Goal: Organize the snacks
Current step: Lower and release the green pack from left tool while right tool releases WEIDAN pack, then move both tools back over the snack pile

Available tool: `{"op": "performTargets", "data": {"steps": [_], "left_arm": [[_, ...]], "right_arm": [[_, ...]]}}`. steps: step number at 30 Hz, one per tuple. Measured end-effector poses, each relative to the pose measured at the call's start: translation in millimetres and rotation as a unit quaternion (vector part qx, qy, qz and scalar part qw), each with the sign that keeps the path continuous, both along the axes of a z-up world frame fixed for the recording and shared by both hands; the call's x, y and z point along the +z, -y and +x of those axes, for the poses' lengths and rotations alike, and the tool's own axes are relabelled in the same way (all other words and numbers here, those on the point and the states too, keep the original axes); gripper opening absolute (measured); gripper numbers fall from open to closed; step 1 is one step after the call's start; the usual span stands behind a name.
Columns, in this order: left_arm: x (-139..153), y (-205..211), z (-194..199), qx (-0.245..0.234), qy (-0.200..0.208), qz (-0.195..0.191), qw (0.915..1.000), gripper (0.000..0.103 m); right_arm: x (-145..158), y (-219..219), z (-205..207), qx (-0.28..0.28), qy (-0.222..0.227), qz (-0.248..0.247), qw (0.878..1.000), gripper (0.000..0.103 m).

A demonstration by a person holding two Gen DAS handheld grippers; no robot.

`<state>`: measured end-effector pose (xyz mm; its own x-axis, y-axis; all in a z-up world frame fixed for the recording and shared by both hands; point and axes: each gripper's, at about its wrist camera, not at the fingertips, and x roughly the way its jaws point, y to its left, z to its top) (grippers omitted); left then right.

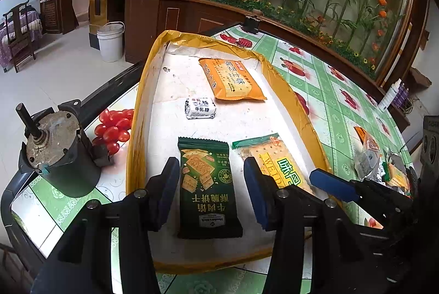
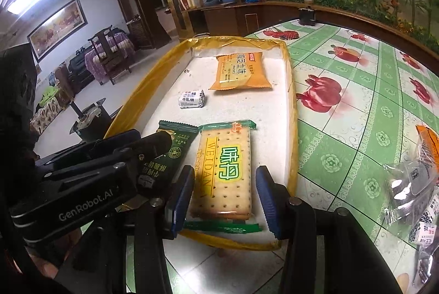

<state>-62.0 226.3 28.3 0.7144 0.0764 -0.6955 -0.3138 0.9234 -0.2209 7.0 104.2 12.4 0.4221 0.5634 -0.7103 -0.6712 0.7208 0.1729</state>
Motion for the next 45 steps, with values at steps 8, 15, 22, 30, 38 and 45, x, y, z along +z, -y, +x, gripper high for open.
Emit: {"op": "performTargets", "data": {"steps": [8,15,22,30,38,45], "left_arm": [[0,1,-1,-0.002,0.003,0.004,1.0,0.047],[1,1,-3,-0.007,0.008,0.004,0.9999,0.047],[10,17,-11,-0.031,0.033,0.027,0.9986,0.047],[56,86,-3,-0.148,0.058,0.038,0.9866,0.066],[57,174,58,-0.251,0.007,0.078,0.9647,0.074],[33,220,99,-0.292,-0.058,0.124,0.9465,0.074]], "right_arm": [[11,21,3,-0.021,-0.012,0.024,0.999,0.048],[29,60,10,-0.052,-0.045,0.066,0.995,0.049],[39,156,16,-0.113,-0.064,0.107,0.986,0.05],[26,262,32,-0.203,-0.078,0.095,0.971,0.05],[12,256,38,-0.161,-0.14,0.07,0.974,0.05],[13,280,35,-0.203,-0.168,0.121,0.957,0.05]]}}
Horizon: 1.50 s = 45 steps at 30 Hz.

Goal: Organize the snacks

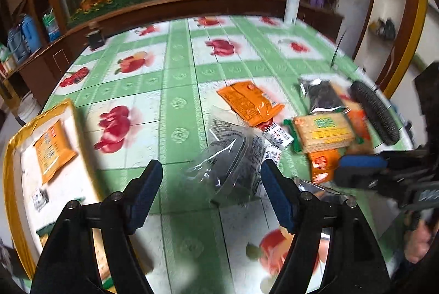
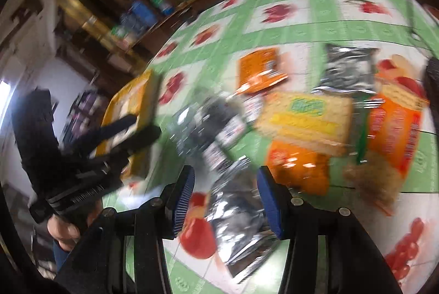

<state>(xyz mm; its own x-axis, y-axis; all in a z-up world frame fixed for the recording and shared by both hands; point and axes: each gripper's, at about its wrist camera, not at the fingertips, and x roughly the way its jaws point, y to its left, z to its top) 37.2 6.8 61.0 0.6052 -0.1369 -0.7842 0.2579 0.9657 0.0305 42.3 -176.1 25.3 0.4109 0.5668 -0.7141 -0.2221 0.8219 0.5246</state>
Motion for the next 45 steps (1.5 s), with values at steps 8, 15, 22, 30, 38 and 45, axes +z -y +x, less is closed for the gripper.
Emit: {"op": "performTargets", "data": {"steps": [8,15,22,30,38,45], "left_arm": [[-34,29,24,-0.002,-0.018,0.041,0.999,0.076],[-31,-4,6,0.048,-0.018,-0.031,0.9982,0.054],[-30,-21,-41,0.053,-0.02,-0.073,0.9957,0.05],[-34,-21,-50,0.041,0.002,-0.085,0.9956,0.05],[-35,-17,-57,0.034,0.024,-0.086,0.9954,0.049],[-27,-27,-61,0.039,0.046,-0.113,0.9918,0.044]], "right_arm": [[-2,17,9,-0.027,-0.024,0.047,0.998,0.05],[-3,7,7,0.002,-0.024,0.016,1.0,0.059],[-4,-14,-3,0.094,-0.003,-0.051,0.994,0.07],[-23,-48,-27,0.183,0.034,-0.171,0.968,0.071],[-24,-55,-38,0.182,0.079,-0.202,0.959,0.061],[-2,-53,-39,0.166,0.115,-0.145,0.969,0.061]]}}
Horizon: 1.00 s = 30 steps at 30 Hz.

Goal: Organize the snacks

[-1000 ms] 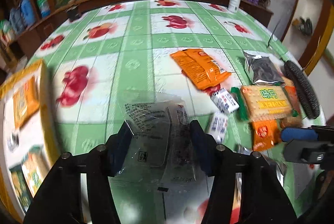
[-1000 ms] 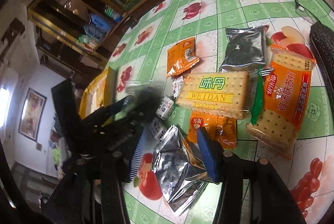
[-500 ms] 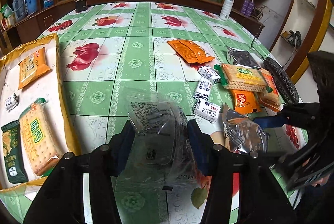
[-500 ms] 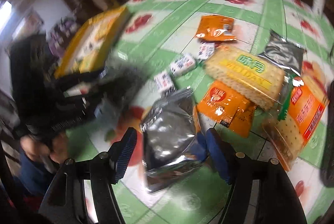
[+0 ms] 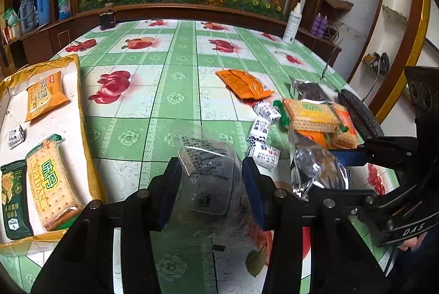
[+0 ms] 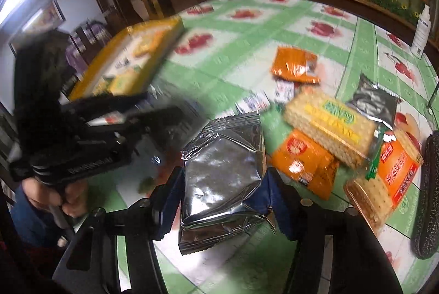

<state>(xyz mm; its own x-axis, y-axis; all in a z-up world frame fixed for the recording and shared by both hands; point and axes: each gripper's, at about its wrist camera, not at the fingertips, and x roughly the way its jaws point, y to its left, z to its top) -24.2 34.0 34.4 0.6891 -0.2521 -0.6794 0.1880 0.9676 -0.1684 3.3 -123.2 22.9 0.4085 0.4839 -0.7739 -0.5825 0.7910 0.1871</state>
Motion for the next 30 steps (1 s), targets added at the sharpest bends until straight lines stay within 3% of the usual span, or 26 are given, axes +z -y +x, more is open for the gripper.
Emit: {"op": "performTargets", "data": {"steps": [5,10,15,18,30], "left_arm": [[-3,2,2,-0.006,-0.011,0.002,0.9999,0.044],[-10,18,1,-0.019,-0.021,0.043,0.9987,0.055],[-21,28,8,-0.034,-0.047,0.068,0.996,0.054],[-21,21,9,-0.024,-0.045,0.05,0.9974,0.048],[2,0,-1,0.008,0.012,0.0,0.9999,0.047]], "right_arm": [[4,4,6,-0.026,0.0,0.022,0.999,0.061],[1,7,10,-0.04,-0.009,0.026,0.999,0.061],[3,11,11,-0.047,-0.011,0.037,0.998,0.061],[4,12,12,-0.051,-0.011,0.042,0.998,0.061],[6,13,11,-0.061,-0.012,0.054,0.997,0.061]]}}
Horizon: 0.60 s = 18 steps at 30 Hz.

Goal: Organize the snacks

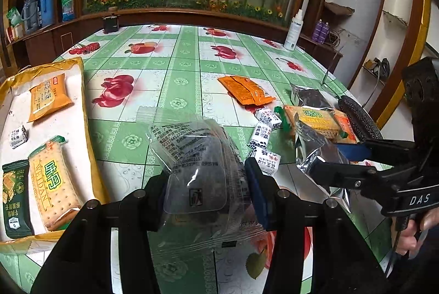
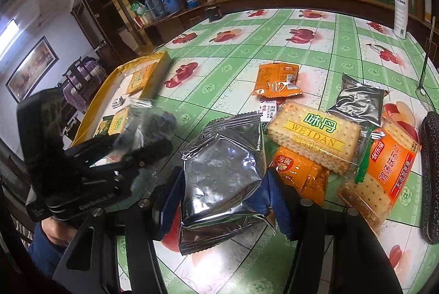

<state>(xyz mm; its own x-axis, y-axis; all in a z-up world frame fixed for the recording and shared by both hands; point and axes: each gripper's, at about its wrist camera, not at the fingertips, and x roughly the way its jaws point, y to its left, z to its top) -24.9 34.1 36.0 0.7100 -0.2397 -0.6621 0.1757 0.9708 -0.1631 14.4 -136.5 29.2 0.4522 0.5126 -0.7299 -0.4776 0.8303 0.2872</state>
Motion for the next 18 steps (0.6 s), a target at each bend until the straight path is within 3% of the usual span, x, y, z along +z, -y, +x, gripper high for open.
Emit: {"op": "performTargets", "data": {"steps": [18], "left_arm": [[7.8,2.4,-7.7,0.028,0.042,0.046,0.9976,0.047]], "right_arm": [[-1.3,-1.2,1.1,-0.007,-0.001,0.002,1.0,0.061]]}}
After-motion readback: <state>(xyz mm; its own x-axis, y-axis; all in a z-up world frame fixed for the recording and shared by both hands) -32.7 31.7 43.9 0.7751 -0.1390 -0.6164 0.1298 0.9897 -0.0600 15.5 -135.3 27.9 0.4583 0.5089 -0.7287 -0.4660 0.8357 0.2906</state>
